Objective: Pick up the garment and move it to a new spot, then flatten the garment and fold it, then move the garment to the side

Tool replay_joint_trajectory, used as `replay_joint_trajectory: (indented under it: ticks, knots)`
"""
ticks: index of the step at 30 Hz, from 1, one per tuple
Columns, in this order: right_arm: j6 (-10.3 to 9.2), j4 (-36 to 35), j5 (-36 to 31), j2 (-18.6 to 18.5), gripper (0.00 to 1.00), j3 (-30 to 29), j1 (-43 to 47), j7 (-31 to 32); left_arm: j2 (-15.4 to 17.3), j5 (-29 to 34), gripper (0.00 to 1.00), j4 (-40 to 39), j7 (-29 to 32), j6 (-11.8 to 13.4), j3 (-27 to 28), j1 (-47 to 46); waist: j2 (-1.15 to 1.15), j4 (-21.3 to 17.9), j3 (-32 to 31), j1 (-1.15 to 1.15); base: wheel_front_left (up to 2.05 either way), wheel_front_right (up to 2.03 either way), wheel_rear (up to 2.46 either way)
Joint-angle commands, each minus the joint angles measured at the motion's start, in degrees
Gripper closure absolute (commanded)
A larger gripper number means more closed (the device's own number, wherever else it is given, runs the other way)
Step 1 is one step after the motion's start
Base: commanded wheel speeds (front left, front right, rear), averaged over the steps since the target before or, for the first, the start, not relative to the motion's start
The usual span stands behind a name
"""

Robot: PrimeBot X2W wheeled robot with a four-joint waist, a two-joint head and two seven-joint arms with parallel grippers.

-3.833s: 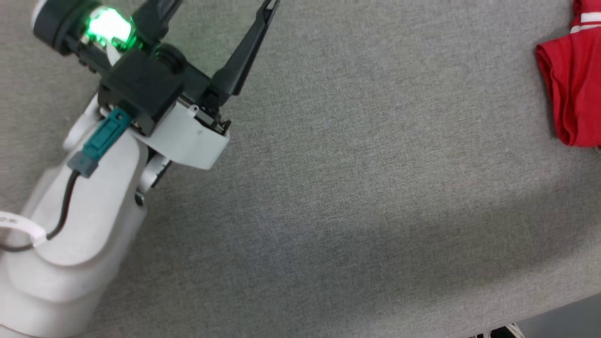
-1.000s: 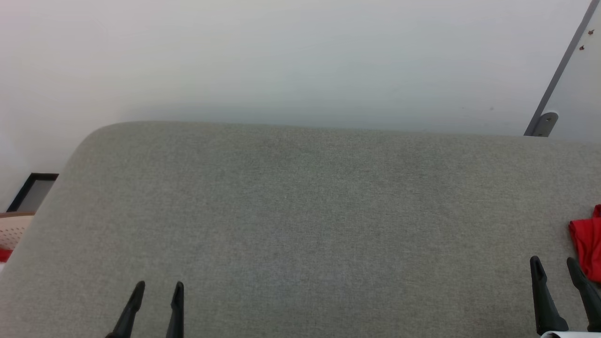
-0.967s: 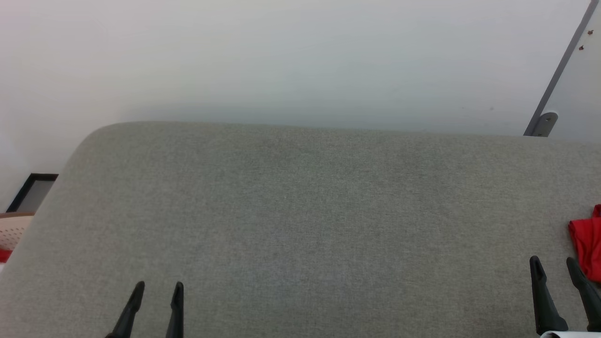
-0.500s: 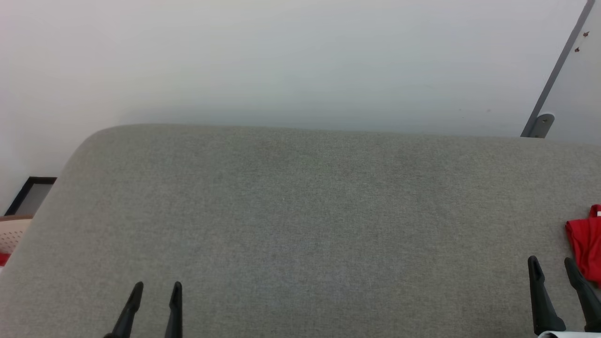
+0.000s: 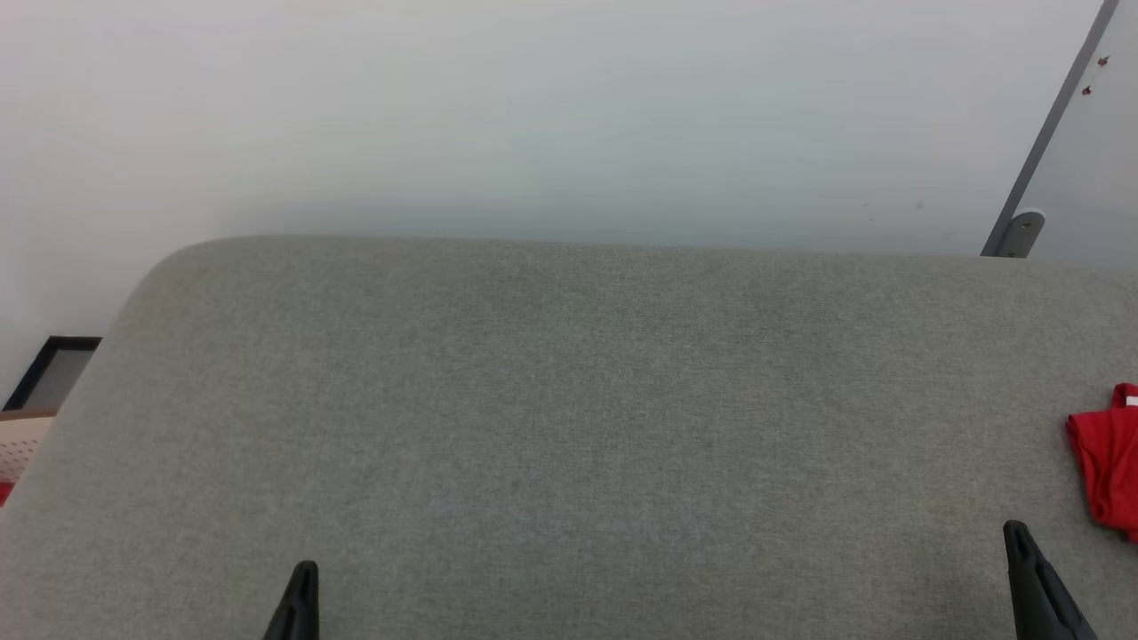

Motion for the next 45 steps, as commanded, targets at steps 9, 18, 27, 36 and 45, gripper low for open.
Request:
replay_joint_trajectory:
  ticks: [9, 18, 27, 36, 45]
  knots:
    - [-0.01, 1.0, 9.2, 0.5, 1.00, -0.7, -3.5, 1.9, 0.1, -11.0, 1.00, 1.0, 2.2, 0.0, 0.2, -3.7, 0.00, -0.3, 0.3, 0.00, 0.00, 0.00, 0.00]
    - [-0.01, 2.4, 16.3, 1.2, 1.00, -1.0, -5.1, 3.5, -0.1, -19.4, 1.00, 2.5, 4.2, -0.1, 0.3, -5.8, 0.00, -0.7, 0.5, 0.00, 0.00, 0.00, 0.00]
    - [-0.02, 3.7, 22.7, 1.8, 1.00, -1.3, -6.6, 4.9, -0.4, -26.9, 1.00, 3.6, 6.1, -0.1, 0.5, -7.6, 0.00, -1.0, 0.8, 0.00, 0.00, 0.00, 0.00]
    - [-0.03, 5.0, 28.5, 2.4, 1.00, -1.5, -7.9, 6.1, -0.6, -33.7, 1.00, 4.6, 7.7, -0.1, 0.7, -9.2, 0.00, -1.3, 1.0, 0.00, 0.00, 0.00, 0.00]
    - [-0.03, 6.1, 33.9, 3.0, 1.00, -1.7, -9.2, 7.4, -0.9, -39.9, 1.00, 5.6, 9.4, -0.1, 1.0, -10.7, 0.00, -1.7, 1.3, 0.00, 0.00, 0.00, 0.00]
